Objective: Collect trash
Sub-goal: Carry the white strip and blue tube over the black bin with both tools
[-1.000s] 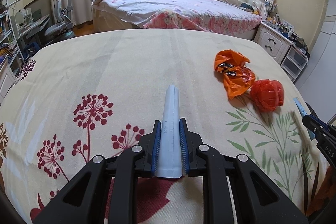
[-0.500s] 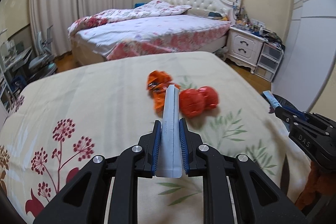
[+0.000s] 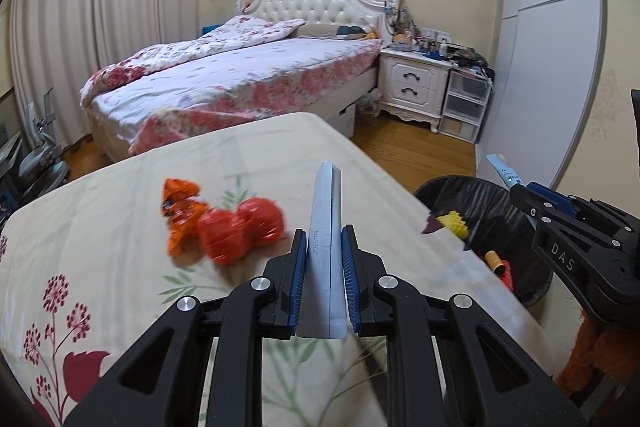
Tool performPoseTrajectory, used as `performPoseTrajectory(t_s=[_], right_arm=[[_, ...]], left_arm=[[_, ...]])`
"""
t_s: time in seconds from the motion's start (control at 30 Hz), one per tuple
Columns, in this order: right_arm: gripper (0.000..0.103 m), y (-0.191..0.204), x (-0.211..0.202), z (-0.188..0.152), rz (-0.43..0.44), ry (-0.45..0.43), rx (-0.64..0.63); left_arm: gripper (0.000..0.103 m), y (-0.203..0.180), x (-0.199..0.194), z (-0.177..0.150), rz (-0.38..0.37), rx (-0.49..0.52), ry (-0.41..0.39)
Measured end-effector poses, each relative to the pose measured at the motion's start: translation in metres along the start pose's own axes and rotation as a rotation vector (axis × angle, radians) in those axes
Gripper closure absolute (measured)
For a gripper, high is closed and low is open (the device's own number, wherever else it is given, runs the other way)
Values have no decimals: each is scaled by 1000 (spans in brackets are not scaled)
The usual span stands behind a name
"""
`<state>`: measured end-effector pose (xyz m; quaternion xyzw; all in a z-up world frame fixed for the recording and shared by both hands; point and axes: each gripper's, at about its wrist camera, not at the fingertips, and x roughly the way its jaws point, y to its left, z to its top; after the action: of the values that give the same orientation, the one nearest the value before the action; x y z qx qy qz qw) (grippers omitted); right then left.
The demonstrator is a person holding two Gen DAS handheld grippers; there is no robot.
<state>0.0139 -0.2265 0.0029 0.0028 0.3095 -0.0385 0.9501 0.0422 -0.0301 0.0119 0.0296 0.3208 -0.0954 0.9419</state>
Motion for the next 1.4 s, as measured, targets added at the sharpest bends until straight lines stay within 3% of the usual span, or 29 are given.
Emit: performPoseTrajectory(t_s=[0.6, 0.93, 1.4], right_arm=[[85, -60, 36, 8, -118, -10, 144], [85, -80, 59, 7, -164, 10, 196], [85, -98, 78, 6, -177, 38, 229]], left_arm=[[84, -80, 52, 38, -130, 113, -44], [84, -112, 88, 49, -138, 159, -5], [84, -126, 113, 50, -128, 188, 47]])
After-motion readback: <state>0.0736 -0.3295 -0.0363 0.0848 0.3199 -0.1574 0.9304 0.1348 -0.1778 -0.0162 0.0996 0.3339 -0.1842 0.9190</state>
